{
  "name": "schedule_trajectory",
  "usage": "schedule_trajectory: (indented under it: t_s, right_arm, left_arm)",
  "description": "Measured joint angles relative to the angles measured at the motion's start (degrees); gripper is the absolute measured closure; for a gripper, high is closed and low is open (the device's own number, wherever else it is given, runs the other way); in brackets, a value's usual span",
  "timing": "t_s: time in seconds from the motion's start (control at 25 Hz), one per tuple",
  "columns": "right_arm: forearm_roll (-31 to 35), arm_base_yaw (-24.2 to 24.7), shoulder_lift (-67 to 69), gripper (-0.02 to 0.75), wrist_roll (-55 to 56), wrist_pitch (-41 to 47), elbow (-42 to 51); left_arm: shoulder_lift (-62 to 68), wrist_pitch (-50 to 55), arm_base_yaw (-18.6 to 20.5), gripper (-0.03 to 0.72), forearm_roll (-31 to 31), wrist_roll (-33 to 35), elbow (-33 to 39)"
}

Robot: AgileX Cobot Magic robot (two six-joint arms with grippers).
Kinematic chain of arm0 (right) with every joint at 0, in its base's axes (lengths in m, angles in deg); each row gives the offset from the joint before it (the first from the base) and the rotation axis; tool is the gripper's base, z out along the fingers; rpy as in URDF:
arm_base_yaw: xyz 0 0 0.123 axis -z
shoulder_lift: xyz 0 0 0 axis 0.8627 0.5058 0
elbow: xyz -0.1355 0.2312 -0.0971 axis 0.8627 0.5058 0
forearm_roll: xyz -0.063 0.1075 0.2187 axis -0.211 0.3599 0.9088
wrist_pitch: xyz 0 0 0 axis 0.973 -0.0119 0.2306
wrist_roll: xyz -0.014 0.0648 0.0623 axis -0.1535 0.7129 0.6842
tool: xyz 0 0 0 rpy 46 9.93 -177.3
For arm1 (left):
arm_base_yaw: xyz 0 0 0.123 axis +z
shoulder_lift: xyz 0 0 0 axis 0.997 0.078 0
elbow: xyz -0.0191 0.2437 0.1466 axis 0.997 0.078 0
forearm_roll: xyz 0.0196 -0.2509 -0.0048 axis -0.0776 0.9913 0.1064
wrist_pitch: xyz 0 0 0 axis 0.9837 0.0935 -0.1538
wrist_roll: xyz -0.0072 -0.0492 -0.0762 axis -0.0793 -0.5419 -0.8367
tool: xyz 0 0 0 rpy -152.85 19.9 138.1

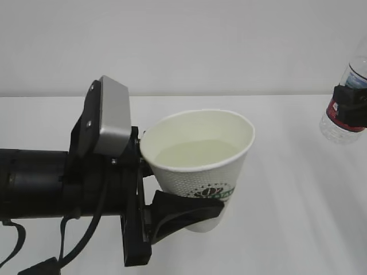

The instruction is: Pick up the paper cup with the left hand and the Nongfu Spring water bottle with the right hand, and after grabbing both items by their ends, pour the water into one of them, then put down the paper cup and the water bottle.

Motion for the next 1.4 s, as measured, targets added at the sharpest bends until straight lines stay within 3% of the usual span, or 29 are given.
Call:
schedule_trajectory:
  t_s: [0.76,1.4]
  right_arm:
    - [0.13,0.00,1.34,0.271,0.00,-0.38,0.00]
    - [0.13,0.00,1.34,0.271,-0.30,-0.38,0.00]
  left_arm:
    - [0.00,2.78,0.40,0.198,32.28,25.73,0.00]
    - [0.00,2.81,10.81,0.198,33.66,26.36,0.00]
